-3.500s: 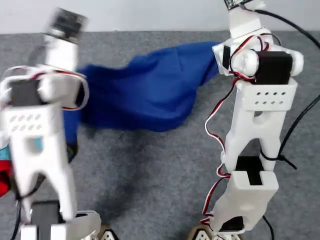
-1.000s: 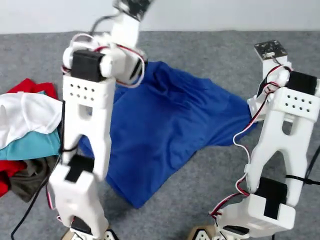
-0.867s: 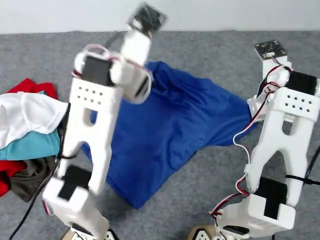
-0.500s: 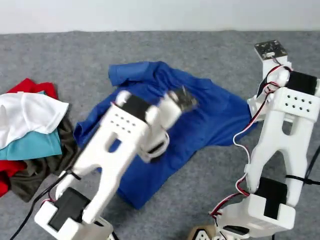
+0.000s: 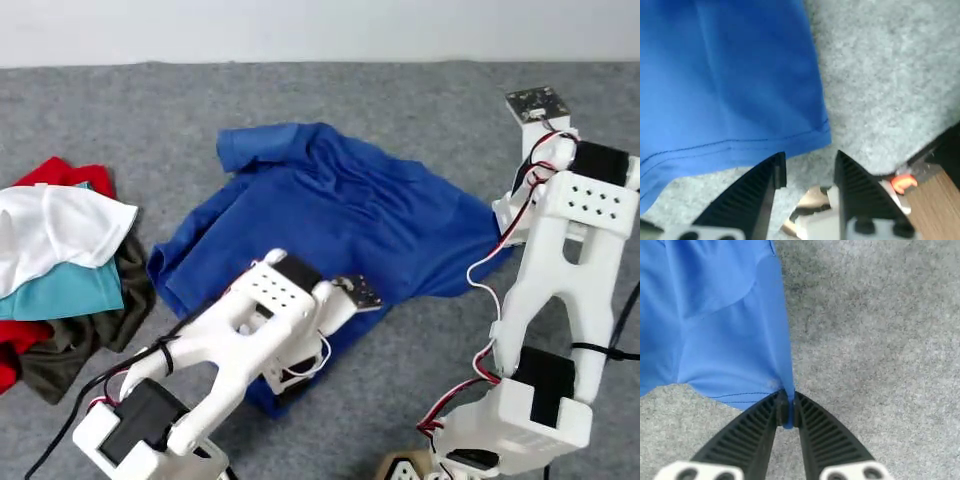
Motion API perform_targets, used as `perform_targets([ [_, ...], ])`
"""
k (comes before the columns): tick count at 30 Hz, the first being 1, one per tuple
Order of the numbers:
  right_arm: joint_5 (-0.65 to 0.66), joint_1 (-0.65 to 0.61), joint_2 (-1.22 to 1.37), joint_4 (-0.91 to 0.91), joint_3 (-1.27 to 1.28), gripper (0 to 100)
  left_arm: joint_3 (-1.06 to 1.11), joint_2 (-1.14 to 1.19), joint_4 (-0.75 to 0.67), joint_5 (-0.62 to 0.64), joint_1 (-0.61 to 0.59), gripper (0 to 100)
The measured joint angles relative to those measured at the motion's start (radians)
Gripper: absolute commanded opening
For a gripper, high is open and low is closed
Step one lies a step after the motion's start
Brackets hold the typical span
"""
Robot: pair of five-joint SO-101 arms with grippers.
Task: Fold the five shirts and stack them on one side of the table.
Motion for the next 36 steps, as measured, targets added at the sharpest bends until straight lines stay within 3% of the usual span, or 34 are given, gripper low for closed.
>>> perform_targets([
  [11,-0.003,0.0,0.0,-0.012,0.0,1.0,0.11,0.0,-0.16,0.051,0.005,23],
  [17,-0.032,0.0,0.0,-0.032,0.0,1.0,0.221,-0.012,-0.276,0.052,0.005,13],
  [23,-0.037,0.0,0.0,-0.032,0.0,1.0,0.229,-0.026,-0.298,0.048,0.009,1],
  [26,-0.037,0.0,0.0,-0.032,0.0,1.0,0.226,-0.031,-0.296,0.035,0.011,1],
  [31,-0.037,0.0,-0.002,0.002,-0.005,1.0,0.091,-0.031,-0.14,-0.08,-0.003,1],
  [36,-0.021,0.0,-0.048,0.071,-0.026,1.0,-0.219,-0.035,0.083,-0.077,-0.135,1],
])
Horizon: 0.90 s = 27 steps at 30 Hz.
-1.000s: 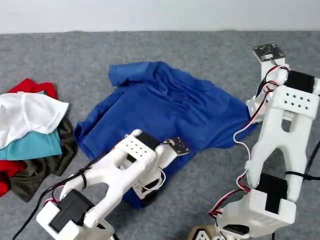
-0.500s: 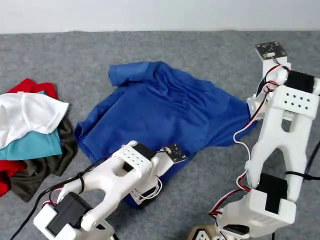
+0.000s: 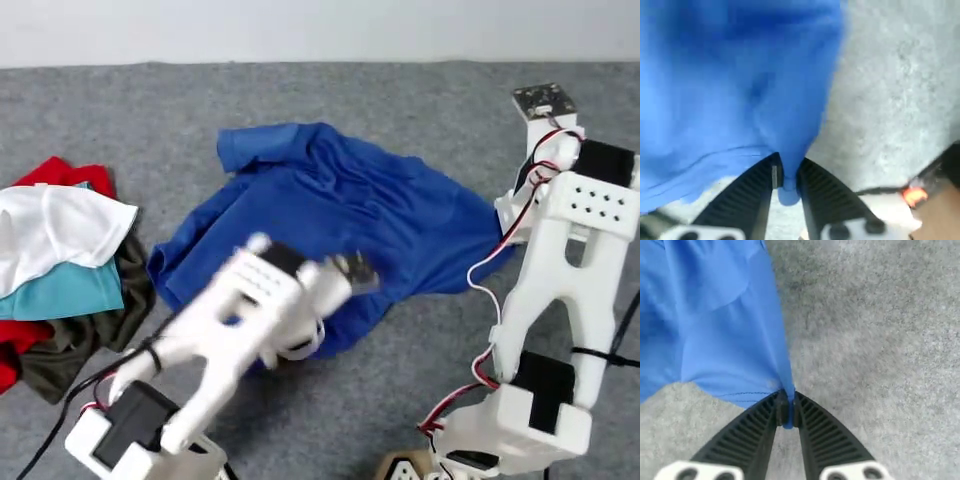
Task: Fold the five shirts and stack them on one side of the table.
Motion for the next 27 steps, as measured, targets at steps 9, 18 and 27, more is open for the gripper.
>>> perform_targets([
  [9,0.032,-0.002,-0.11,0.066,0.0,1.0,-0.572,-0.086,0.018,0.006,-0.267,1],
  [18,0.034,-0.107,-0.249,0.066,-0.167,1.0,-0.807,-0.087,-0.123,0.014,-0.41,1],
  [27,0.017,-0.166,-0.27,-0.003,-0.526,1.0,-0.984,-0.087,-0.206,0.014,-0.48,2],
])
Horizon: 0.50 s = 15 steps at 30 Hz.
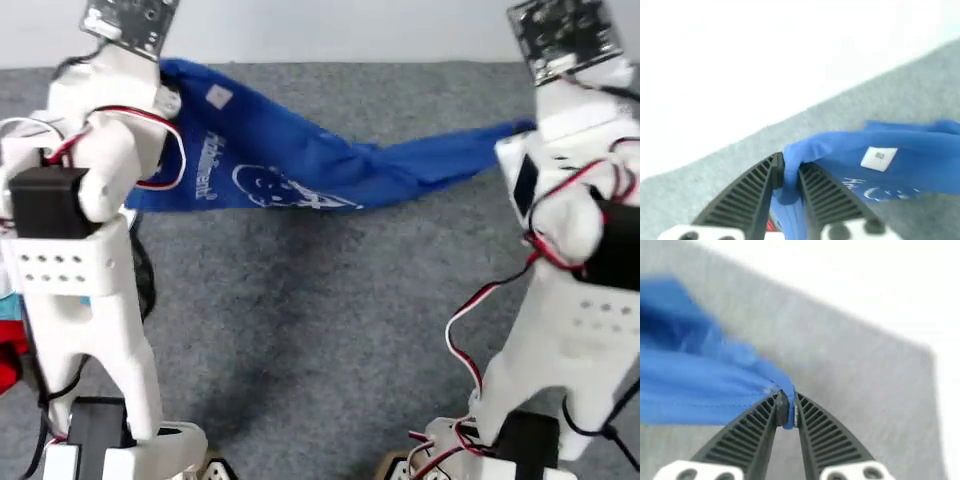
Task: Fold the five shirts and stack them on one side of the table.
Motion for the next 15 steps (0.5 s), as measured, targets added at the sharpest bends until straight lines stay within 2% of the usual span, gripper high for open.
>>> perform_targets([
  [6,0.006,0.002,-0.003,-0.17,-0.166,1.0,-0.14,-0.002,0.0,-0.049,0.0,2],
  [15,0.144,-0.002,-0.023,-0.354,-0.387,1.0,-0.371,-0.006,0.06,-0.117,0.0,2],
])
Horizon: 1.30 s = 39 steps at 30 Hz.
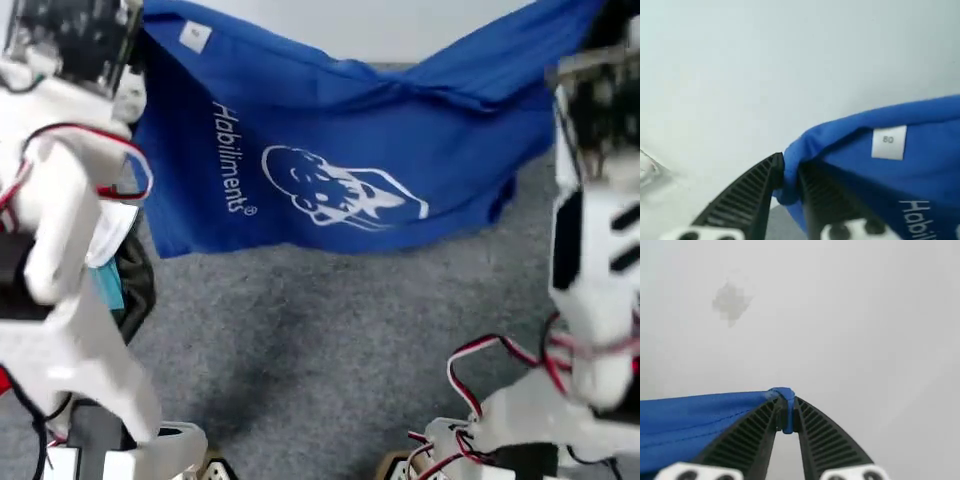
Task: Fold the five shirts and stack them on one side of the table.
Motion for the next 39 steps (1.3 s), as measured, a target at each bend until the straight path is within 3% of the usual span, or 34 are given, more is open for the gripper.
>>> perform_targets([
  [9,0.127,0.0,-0.006,-0.023,-0.199,1.0,-0.219,-0.014,0.209,-0.098,0.0,2],
  [19,0.204,-0.002,-0.025,0.017,-0.347,1.0,-0.201,-0.12,0.222,-0.098,0.002,2],
  [26,0.204,-0.002,-0.012,0.287,-0.302,1.0,0.16,-0.206,0.222,-0.098,0.002,2],
  [32,0.167,-0.002,0.092,0.43,-0.057,1.0,0.601,-0.224,0.219,-0.103,0.002,2],
  [35,0.097,0.0,0.166,0.425,0.095,1.0,0.802,-0.224,0.11,-0.103,0.002,2],
  [39,0.012,0.0,0.275,0.324,0.235,1.0,1.039,-0.224,-0.152,-0.103,-0.002,2],
])
